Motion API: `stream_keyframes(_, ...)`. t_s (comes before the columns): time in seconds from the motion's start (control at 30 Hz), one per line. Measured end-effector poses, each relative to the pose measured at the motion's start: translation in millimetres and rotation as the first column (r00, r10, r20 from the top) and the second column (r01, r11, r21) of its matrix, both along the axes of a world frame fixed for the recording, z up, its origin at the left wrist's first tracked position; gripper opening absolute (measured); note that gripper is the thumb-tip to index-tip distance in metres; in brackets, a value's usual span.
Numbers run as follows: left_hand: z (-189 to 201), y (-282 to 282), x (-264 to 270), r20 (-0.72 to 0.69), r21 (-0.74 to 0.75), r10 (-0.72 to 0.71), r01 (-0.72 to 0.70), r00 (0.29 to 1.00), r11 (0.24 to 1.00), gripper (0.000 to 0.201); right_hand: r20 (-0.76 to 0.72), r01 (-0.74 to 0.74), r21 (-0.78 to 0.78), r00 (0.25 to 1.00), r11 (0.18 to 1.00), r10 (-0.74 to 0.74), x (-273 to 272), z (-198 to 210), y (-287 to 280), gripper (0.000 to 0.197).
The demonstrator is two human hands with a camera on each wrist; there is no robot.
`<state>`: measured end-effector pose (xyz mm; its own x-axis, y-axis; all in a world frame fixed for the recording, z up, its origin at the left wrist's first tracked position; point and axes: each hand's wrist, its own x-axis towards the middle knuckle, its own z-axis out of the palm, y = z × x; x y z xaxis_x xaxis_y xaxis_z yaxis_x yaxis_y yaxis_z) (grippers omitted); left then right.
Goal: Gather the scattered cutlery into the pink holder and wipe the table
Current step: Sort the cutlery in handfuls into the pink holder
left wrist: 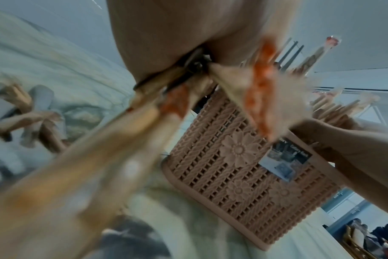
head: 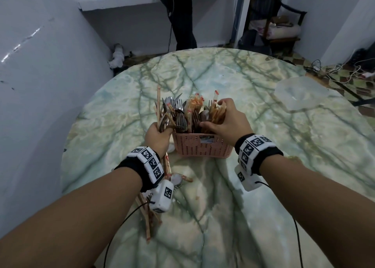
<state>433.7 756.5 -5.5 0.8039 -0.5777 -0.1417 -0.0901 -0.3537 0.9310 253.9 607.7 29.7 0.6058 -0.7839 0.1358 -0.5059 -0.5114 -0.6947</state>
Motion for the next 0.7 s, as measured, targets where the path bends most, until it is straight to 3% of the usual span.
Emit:
stream_keyframes(0.07,1.5,13.3,-0.6,0.034,0.009,0.048,-0.048,0.998,0.999,0.027,0.019,-0.034,0.019,0.999,0.999,0.034,-2.7,-3.0,-3.1,0.085)
stream_keyframes(0.17,1.0,38.7,1.1,0.088,0.005,0.12,-0.121,0.989,0.993,0.032,0.07,-0.096,0.064,0.993,0.993,0.091,-11.7,-6.3,-8.2,0.115)
stream_keyframes(0.3,7.0,65.3,-3.6,0.13,-0.036,0.157,-0.153,0.979,0.988,0.014,0.015,-0.139,0.153,0.99,0.978,0.138,-31.7,-14.5,-12.7,0.145)
stream_keyframes(0.37,15.1,69.2,-10.1,0.11,-0.107,0.135,-0.124,0.985,0.987,0.006,-0.075,-0.152,0.171,0.983,0.974,0.166,-38.6,-23.6,-15.2,0.135)
stream_keyframes(0.43,27.4,68.5,-19.4,0.082,-0.184,0.087,-0.07,0.993,0.98,0.01,-0.109,-0.135,0.154,0.982,0.979,0.153,-40.4,-28.8,-16.7,0.097)
stream_keyframes(0.5,41.0,64.6,-32.1,0.03,-0.282,0.034,-0.024,0.999,0.959,0.017,-0.13,-0.113,0.138,0.983,0.984,0.131,-38.5,-26.1,-14.8,0.075)
stream_keyframes(0.7,77.9,50.8,-85.7,0.041,-0.43,-0.116,0.122,0.992,0.894,0.022,-0.158,-0.079,0.154,0.982,0.985,0.104,-39.0,-25.4,-6.2,0.082)
